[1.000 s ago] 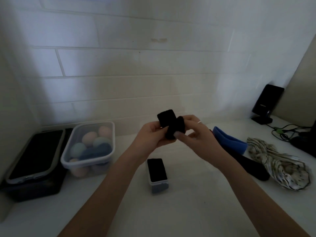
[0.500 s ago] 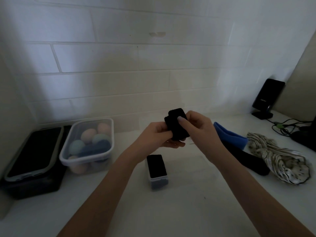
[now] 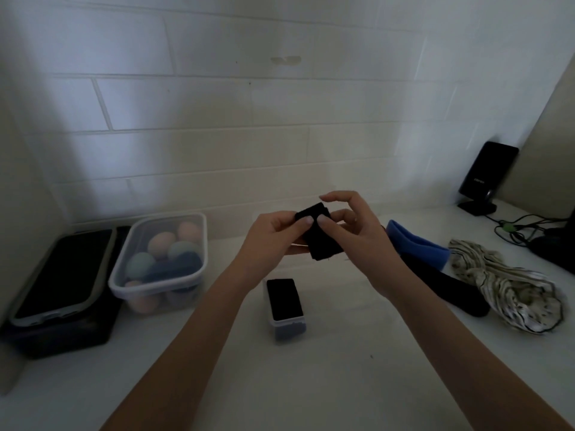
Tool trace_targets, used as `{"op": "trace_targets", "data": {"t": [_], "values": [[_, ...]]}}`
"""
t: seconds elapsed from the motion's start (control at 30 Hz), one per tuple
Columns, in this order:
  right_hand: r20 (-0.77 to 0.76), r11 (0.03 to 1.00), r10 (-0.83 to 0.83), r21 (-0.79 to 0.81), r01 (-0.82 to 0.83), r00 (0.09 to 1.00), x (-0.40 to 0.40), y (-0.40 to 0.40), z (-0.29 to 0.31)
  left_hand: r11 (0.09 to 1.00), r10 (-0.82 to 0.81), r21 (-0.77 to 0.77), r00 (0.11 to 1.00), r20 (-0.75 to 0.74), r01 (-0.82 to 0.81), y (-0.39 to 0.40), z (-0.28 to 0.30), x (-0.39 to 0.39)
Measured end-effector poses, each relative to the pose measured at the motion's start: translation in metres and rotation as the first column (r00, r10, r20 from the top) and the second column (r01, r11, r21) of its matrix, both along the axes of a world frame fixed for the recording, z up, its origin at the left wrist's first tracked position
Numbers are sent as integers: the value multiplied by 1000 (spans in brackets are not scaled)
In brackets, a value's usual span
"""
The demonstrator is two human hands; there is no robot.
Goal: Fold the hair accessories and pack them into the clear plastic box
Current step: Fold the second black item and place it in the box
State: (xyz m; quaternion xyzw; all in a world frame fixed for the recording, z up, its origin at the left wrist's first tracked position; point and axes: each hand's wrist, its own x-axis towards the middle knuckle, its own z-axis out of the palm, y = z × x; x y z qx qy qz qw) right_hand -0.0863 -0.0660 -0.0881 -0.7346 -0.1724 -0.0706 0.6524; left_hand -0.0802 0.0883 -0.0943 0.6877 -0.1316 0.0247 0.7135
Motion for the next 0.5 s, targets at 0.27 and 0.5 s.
{"op": "trace_targets", "data": {"t": [0.27, 0.5], "values": [[-15, 994, -5, -108, 4, 1000, -1, -3, 5, 955, 128, 251, 981, 145, -161, 8, 2, -2], [-206, 916, -9, -395, -75, 979, -12, -11, -9, 566, -41, 698, 831, 555, -438, 25, 9, -41]]}}
